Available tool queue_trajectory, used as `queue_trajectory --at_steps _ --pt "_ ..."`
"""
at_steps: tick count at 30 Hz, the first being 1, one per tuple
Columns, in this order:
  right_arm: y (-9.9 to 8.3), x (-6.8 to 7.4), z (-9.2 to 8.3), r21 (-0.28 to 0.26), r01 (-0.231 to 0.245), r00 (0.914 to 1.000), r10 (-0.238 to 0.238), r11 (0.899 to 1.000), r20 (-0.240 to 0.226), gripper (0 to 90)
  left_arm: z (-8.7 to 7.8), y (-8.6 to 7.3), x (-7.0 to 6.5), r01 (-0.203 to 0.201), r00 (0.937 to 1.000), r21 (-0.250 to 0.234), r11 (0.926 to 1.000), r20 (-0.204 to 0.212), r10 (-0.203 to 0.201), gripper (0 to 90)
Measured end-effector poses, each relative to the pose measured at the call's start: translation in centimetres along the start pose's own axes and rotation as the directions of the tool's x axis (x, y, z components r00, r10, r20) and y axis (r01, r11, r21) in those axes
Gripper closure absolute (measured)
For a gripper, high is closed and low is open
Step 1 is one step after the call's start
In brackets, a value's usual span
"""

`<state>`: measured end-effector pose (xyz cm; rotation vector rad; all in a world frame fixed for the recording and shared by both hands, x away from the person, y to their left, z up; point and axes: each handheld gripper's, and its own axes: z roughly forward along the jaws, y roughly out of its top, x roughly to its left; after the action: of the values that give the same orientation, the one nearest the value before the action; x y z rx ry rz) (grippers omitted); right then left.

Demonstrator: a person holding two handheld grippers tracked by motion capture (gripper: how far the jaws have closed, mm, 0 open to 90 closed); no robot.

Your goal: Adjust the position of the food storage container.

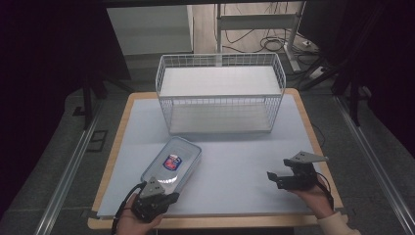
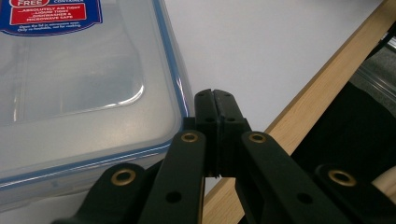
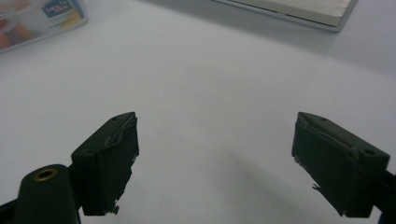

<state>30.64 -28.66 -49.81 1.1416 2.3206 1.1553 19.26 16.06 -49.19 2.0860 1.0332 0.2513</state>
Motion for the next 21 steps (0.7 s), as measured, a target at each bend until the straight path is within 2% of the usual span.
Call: queue_trajectory --at_steps 6,9,12,13,15,16,17,18,19,20,21 --pt "0.0 0.0 0.0 0.005 0.001 1.0000 -0.001 1.000 0.000 15.2 -0.5 -0.4 0.5 0.016 0.9998 -0.004 0.9999 -0.011 -0.016 90.0" --pt "0.0 0.0 0.0 0.003 0.003 1.0000 -0.003 1.000 -0.002 15.2 -0.8 -0.7 1.1 0.036 0.9992 -0.009 0.9993 -0.019 -0.036 90.0" --pt "0.0 0.0 0.1 0.003 0.002 1.0000 -0.002 1.000 -0.001 15.2 -1.5 -1.1 2.4 0.061 0.9975 -0.019 0.9980 -0.035 -0.062 90.0" --pt "0.0 0.0 0.1 0.003 0.002 1.0000 -0.002 1.000 -0.001 15.2 -1.5 -1.1 2.4 0.061 0.9975 -0.019 0.9980 -0.035 -0.062 90.0" --pt "0.0 0.0 0.1 0.004 0.002 1.0000 -0.002 1.000 -0.002 15.2 -1.9 -1.4 3.1 0.082 0.9955 -0.025 0.9963 -0.045 -0.083 90.0" --pt "0.0 0.1 0.1 0.006 0.003 1.0000 -0.003 1.000 -0.002 15.2 -2.3 -1.7 3.9 0.102 0.9933 -0.033 0.9942 -0.052 -0.104 90.0" --pt "0.0 0.1 0.1 0.009 0.004 1.0000 -0.004 1.000 -0.002 15.1 -2.3 -1.7 3.9 0.102 0.9933 -0.033 0.9942 -0.052 -0.104 90.0" --pt "0.0 0.1 0.1 0.008 0.004 1.0000 -0.004 1.000 -0.003 15.2 -2.6 -1.9 4.7 0.124 0.9907 -0.039 0.9915 -0.050 -0.126 90.0" --pt "0.0 0.1 0.1 0.008 0.004 1.0000 -0.004 1.000 -0.003 15.2 -2.6 -1.9 4.7 0.124 0.9907 -0.039 0.9915 -0.050 -0.126 90.0" --pt "-0.1 0.1 0.2 0.009 0.005 1.0000 -0.005 1.000 -0.002 15.2 -2.9 -2.1 5.6 0.146 0.9878 -0.045 0.9882 -0.047 -0.148 90.0" --pt "-0.1 0.1 0.2 0.009 0.005 1.0000 -0.005 1.000 -0.002 15.2 -2.9 -2.1 5.6 0.146 0.9878 -0.045 0.9882 -0.047 -0.148 90.0"
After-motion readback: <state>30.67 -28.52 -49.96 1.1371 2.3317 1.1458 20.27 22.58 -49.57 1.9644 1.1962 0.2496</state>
